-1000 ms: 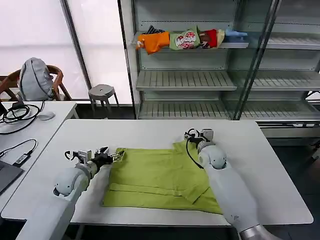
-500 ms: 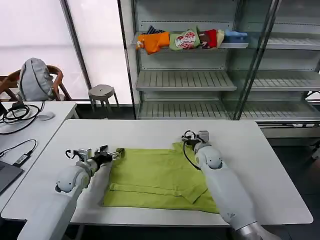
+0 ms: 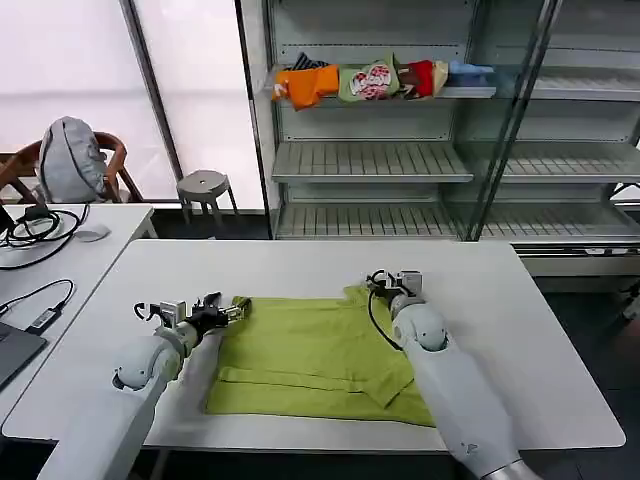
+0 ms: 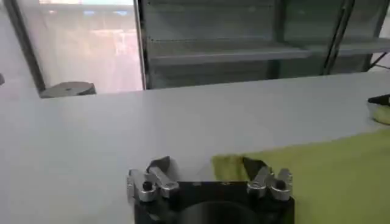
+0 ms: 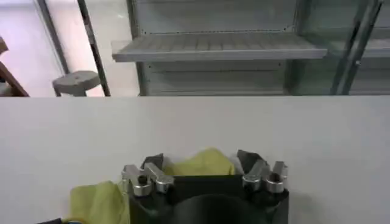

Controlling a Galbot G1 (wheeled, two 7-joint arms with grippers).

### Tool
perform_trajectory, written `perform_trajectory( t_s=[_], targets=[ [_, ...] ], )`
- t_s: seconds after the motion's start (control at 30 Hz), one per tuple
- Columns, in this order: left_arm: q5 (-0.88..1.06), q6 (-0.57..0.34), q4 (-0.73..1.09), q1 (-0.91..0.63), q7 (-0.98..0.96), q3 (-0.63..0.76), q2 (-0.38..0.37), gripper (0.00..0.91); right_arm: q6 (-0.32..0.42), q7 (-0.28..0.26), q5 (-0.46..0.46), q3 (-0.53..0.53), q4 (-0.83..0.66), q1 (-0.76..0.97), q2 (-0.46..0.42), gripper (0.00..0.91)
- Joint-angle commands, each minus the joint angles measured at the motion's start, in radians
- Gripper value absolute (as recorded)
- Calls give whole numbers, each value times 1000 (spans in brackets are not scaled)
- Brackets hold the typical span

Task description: Fold and organize the clothes.

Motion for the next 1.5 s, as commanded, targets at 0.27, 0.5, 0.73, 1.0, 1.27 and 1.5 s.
perform_trajectory(
  t_s=[0.27, 0.5, 0.73, 1.0, 1.27, 1.5],
  targets=[
    [6, 2, -16, 23, 27, -5, -4, 20, -4, -4, 15, -5, 12, -18, -3, 0],
    [10, -14, -20, 36, 35, -10, -13, 20, -1, -24, -3, 1, 18, -22, -3, 0],
    [-7, -78, -54, 55, 54, -25, -4, 20, -2, -10, 20, 5, 112, -43, -36, 0],
    [-20, -102, -188, 166, 36, -80, -6, 20, -4, 11, 64, 23, 356, -165, -119, 0],
    [-65, -107, -263, 228, 10, -138, 10, 20, -3, 7, 66, 86, 486, -291, -160, 0],
    [-57, -123, -333, 335, 15, -175, 9, 20, -3, 7, 63, 110, 589, -389, -186, 0]
  ],
)
